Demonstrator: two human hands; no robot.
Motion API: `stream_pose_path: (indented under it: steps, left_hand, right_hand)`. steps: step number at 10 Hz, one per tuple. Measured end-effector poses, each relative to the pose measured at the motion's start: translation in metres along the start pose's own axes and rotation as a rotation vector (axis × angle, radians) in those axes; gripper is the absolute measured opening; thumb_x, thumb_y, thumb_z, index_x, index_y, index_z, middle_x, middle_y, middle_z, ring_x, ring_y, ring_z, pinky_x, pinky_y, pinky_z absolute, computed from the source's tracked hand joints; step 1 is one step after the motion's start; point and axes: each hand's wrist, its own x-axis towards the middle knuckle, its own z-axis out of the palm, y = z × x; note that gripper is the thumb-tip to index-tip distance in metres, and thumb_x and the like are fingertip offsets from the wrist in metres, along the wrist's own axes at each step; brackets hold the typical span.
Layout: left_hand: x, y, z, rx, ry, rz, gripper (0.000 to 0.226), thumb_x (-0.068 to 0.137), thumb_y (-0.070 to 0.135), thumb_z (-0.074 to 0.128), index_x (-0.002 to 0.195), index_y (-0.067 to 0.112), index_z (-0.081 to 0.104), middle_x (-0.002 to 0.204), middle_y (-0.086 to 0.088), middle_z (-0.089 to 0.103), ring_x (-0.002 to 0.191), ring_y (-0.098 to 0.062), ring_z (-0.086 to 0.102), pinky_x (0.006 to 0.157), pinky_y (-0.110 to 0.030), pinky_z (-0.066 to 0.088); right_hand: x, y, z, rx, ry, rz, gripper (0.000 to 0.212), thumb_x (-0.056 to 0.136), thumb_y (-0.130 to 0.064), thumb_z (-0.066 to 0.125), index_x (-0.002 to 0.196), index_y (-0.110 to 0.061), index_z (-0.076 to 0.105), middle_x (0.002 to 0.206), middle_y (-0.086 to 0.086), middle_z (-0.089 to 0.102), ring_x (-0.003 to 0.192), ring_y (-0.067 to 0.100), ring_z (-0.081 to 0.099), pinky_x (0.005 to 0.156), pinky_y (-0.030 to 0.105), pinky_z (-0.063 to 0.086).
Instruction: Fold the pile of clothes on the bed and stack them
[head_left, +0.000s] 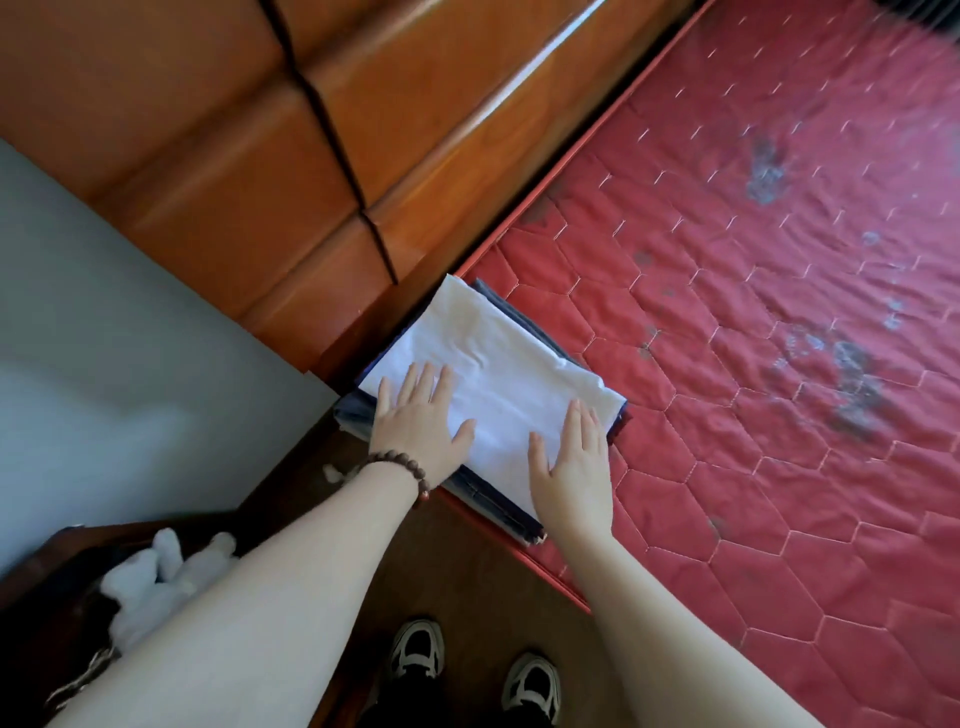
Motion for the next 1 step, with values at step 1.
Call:
stream_pose_path:
  steps: [1]
  left_hand:
    - [-0.0562,0.0128,-0.0335,-0.051,0.022,-0.017,0.071,0.096,0.059,0.023,0.155,0.024,0.000,0.163,0.002,0.003,0.149,-0.017,-0.004,0.120,-0.047,-0.004]
  right_hand:
    - [-0.0298,-0.0118,-0.0510,-0.019,-0.017,-0.075,0.061,0.101,-0.041,0.036,0.153,-0.011,0.020,0.160,0.003,0.019,0.148,0.018,0.008,0.120,0.031,0.007]
